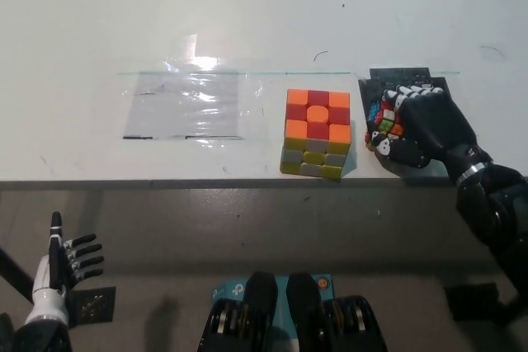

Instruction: The robot uses its right hand to pick up the small cube kept on the middle on the desk and place it on the bigger cube kept next to it

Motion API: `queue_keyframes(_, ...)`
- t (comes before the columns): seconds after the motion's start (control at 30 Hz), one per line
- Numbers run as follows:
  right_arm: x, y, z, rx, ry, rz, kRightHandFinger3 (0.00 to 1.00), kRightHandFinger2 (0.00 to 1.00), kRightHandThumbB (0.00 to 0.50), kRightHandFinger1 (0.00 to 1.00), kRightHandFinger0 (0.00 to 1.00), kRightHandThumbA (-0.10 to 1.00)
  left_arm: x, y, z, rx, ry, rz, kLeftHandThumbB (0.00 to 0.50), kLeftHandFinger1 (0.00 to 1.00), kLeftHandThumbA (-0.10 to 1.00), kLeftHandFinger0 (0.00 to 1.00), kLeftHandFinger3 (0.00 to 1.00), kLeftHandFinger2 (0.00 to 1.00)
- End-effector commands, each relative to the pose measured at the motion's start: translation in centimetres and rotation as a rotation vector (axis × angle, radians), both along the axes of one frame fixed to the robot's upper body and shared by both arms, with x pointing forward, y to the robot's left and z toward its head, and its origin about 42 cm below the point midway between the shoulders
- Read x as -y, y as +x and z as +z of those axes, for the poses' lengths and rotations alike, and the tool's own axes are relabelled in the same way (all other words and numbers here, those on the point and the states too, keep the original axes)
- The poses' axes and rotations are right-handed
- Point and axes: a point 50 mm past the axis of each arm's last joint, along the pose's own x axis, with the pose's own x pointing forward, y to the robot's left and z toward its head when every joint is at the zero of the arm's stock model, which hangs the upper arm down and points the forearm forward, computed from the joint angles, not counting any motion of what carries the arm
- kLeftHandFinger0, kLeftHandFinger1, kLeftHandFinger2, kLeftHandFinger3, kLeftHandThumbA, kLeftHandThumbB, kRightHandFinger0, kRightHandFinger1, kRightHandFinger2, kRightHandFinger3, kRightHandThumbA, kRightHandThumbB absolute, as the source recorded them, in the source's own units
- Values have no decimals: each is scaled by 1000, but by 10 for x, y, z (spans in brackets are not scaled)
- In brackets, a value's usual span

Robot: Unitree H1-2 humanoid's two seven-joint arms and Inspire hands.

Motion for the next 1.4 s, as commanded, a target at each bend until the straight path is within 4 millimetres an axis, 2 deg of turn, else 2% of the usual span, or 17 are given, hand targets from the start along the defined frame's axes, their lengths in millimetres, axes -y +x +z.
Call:
queue_keyframes(0.0,3,7,25,104,13,12,0,244,137,52,0,-100,-8,13,18,68,40,-8,30,560,1000,594,560,549)
queue_keyframes(0.13,3,7,33,139,11,39,28,241,190,18,0,-100,-8,11,16,64,26,3,34,561,1000,584,578,557)
queue_keyframes(0.2,3,8,38,144,11,44,29,335,145,63,0,-100,-9,10,15,57,27,4,27,570,1000,596,577,562)
queue_keyframes(0.27,4,8,41,152,16,45,13,358,121,77,0,-100,-8,9,15,57,26,2,31,576,1000,602,576,567)
queue_keyframes(0.3,4,9,44,154,14,46,17,344,109,80,0,-100,-8,9,15,55,24,3,25,584,1000,611,583,577)
queue_keyframes(0.4,5,11,56,187,-3,50,1,159,128,0,0,-100,-8,8,15,55,26,4,21,567,1000,599,590,554)
queue_keyframes(0.5,5,13,65,189,-14,49,0,149,129,0,0,-100,-8,7,15,55,24,6,16,558,1000,583,565,546)
queue_keyframes(0.57,5,14,76,205,-25,55,3,132,149,0,0,-100,-9,8,14,52,18,9,17,555,1000,583,567,550)
queue_keyframes(0.63,4,13,73,199,-24,56,1,130,152,0,0,-100,-10,5,13,47,20,10,17,555,1000,586,567,550)
queue_keyframes(0.67,4,14,79,219,-23,62,0,114,188,0,0,-100,-9,5,13,47,25,13,16,553,1000,585,545,540)
queue_keyframes(0.8,1,14,90,248,-18,81,45,150,245,12,0,-100,-9,3,11,47,25,13,19,555,1000,587,544,543)
queue_keyframes(1.07,-6,15,107,287,-21,102,0,39,305,0,0,-100,-10,1,9,39,23,13,12,557,1000,582,577,549)
queue_keyframes(1.2,-12,13,113,311,-4,132,0,223,319,9,0,-100,-10,-1,7,27,28,14,4,560,1000,584,567,544)
queue_keyframes(1.23,-15,11,116,330,-1,144,0,236,335,2,0,-100,-10,-2,7,26,31,10,2,569,1000,588,586,561)
queue_keyframes(1.27,-18,11,118,333,12,155,1,303,352,30,0,-100,-10,-3,6,24,33,11,0,573,1000,586,591,574)
queue_keyframes(1.33,-25,7,125,355,5,176,35,406,331,87,0,-100,-12,-3,5,24,27,12,6,565,1000,573,590,561)
queue_keyframes(1.37,-28,6,129,365,-7,186,119,438,323,108,0,-100,-12,-3,5,24,28,12,7,558,1000,567,584,551)
